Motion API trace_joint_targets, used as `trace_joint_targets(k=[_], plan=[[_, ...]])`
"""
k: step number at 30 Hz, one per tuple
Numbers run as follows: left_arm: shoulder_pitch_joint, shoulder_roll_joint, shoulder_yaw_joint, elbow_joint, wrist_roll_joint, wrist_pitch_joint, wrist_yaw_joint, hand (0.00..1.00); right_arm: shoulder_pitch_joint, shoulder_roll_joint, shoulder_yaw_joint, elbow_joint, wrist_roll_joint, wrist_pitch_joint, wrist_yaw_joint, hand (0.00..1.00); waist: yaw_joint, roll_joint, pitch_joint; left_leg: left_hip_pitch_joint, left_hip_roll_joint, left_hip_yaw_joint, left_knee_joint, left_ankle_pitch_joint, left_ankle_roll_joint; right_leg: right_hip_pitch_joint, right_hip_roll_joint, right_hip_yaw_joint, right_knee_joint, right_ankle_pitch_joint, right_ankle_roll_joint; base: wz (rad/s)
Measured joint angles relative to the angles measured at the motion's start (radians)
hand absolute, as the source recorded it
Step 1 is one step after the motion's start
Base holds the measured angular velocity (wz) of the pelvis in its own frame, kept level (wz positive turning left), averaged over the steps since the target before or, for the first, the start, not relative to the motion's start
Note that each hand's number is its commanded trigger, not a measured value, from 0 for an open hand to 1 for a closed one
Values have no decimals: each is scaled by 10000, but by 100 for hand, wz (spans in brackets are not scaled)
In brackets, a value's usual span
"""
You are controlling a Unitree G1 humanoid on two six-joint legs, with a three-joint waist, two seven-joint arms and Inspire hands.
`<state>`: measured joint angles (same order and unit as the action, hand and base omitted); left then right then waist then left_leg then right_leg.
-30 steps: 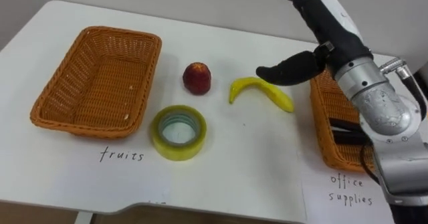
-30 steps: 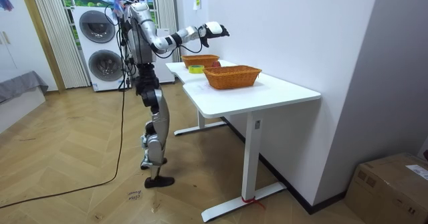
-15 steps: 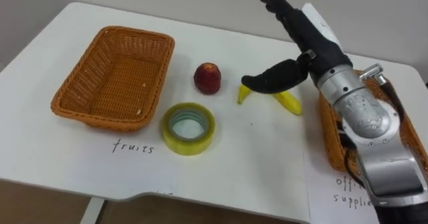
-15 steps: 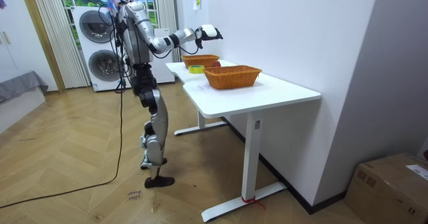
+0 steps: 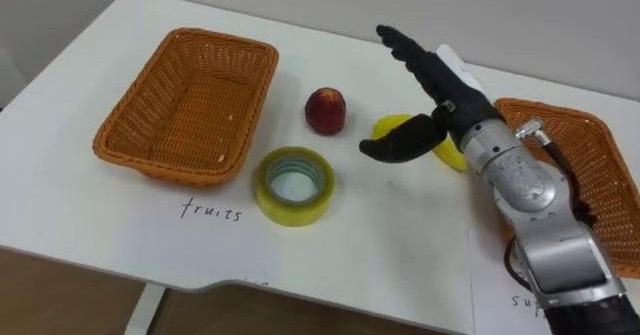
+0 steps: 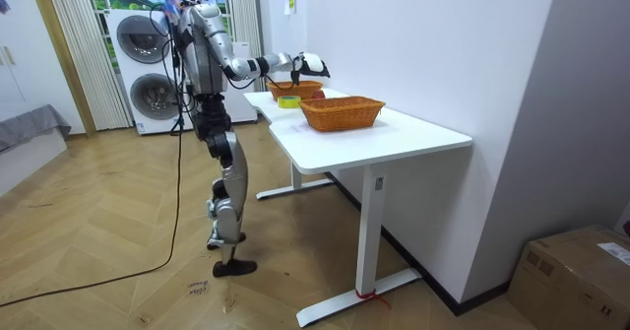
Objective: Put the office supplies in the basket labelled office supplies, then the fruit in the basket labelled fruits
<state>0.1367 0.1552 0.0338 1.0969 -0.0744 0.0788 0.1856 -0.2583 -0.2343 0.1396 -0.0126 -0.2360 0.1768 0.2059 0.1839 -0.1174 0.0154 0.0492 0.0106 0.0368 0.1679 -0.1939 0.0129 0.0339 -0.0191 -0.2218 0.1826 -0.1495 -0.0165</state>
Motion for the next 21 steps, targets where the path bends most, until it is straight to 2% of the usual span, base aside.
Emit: trace_joint_targets(k=[9,16,21], plan=[[-111,-35,-190,-188,-116,73,231,0,-484,38,1163,676,-83,65,-64,0,208,-45,-31,32,0,47,-10,1,0,8,-20,1,-101,2,2,-1],[-143,-38,-291,-198,-123,300,295,0,-486,85,1240,678,-87,429,-59,0,335,-43,-30,-16,-5,21,-15,1,0,11,-58,-35,-93,5,2,0],[-205,-20,-395,-258,-115,441,304,0,-486,86,1241,677,-74,437,-60,0,430,-46,-32,-20,-4,25,-43,0,1,1,-2,-15,-93,6,1,0]])
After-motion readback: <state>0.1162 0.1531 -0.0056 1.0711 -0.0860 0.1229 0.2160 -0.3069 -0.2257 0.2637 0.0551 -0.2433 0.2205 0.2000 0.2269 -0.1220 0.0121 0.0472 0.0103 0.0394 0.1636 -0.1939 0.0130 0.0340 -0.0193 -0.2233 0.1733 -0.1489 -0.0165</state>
